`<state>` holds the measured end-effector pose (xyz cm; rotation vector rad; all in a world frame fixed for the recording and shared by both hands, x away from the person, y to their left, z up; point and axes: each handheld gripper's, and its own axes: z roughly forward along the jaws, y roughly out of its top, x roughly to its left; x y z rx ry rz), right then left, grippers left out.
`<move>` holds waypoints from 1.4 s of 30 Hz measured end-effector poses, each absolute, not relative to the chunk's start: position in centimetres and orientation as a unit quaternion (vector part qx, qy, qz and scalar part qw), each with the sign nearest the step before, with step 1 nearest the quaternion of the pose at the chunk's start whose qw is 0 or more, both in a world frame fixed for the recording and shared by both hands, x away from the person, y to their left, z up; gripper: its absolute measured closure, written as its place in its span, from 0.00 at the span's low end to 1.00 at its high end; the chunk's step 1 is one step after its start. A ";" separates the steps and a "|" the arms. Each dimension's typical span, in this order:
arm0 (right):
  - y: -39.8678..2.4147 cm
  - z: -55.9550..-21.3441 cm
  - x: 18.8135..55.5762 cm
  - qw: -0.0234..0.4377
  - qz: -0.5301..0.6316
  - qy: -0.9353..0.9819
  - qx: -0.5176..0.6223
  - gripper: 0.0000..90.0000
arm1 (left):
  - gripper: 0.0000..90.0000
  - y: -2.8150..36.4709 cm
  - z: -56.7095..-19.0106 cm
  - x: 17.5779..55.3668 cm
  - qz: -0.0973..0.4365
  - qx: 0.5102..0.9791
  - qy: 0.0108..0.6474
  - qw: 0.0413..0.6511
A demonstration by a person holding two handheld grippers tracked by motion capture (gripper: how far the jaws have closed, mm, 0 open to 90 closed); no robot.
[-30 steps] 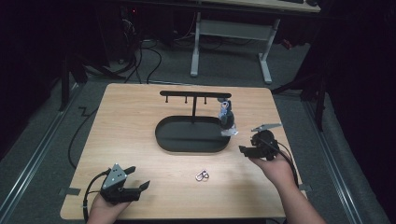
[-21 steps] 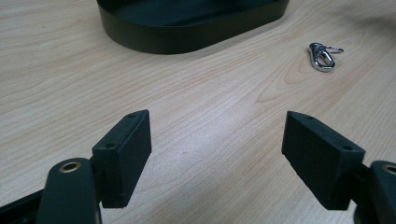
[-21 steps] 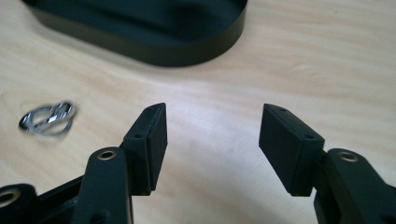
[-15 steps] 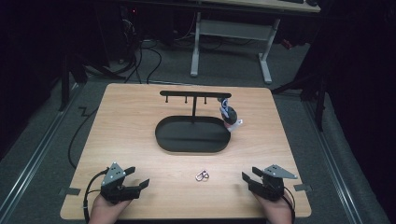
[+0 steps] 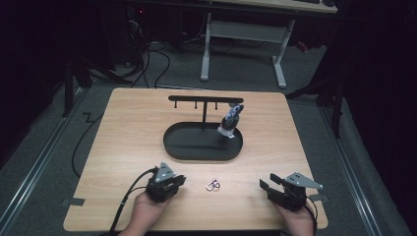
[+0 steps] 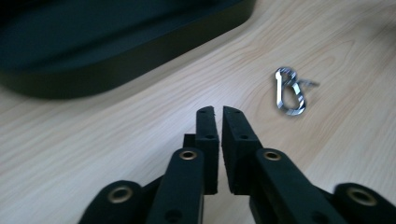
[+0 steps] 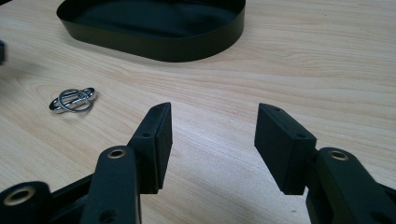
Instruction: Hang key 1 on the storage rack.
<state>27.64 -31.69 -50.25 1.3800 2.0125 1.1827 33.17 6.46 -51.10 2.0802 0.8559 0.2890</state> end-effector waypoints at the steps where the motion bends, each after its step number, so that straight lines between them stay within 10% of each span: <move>1: -31.7 -50.3 27.6 0.212 0.426 0.726 0.497 0.52 | 0.99 5.4 -51.2 33.4 0.111 0.833 0.341 0.421; 26: -31.9 -50.6 27.4 0.195 0.433 0.727 0.495 0.53 | 1.00 -7.8 -52.7 31.8 0.054 0.877 0.250 0.406; 42: -30.8 -51.2 27.6 0.184 0.415 0.745 0.489 0.54 | 0.94 10.0 -51.3 33.6 0.167 0.834 0.360 0.383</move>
